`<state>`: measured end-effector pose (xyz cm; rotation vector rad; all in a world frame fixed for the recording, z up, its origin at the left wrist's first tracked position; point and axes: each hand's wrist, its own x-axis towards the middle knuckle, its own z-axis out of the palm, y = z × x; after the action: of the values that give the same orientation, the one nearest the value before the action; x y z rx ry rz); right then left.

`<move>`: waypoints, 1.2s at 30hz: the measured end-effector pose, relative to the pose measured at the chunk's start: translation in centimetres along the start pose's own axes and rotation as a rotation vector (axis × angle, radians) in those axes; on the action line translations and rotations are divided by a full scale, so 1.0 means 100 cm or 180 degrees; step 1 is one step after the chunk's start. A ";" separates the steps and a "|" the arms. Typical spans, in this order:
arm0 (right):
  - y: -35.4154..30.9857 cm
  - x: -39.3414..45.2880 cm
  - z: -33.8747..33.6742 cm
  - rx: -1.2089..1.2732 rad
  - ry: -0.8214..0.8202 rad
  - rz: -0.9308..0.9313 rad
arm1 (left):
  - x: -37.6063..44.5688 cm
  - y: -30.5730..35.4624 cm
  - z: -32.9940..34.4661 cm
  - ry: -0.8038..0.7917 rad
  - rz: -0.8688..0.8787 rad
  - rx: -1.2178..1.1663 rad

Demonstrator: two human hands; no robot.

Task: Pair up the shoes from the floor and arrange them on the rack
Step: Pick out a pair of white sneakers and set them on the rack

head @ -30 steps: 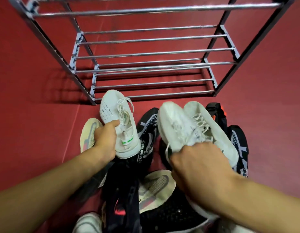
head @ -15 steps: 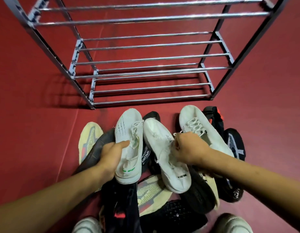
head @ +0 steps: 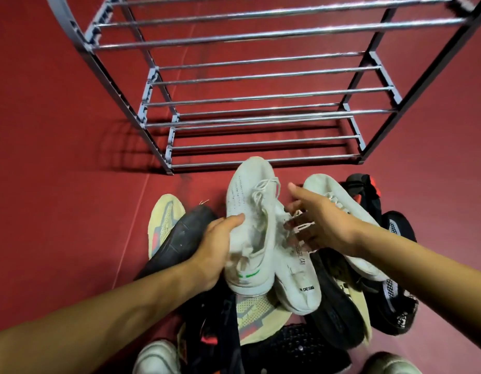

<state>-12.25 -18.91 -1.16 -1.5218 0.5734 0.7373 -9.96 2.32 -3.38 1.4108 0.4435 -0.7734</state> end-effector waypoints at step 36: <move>-0.019 0.024 -0.055 -0.0963 0.1933 -0.1068 | 0.056 -0.010 -0.032 -0.0276 0.0171 0.2056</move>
<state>-8.65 -23.99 -1.59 -2.0788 0.6442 0.0891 -6.30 4.30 -8.45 1.9659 0.0797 -0.9785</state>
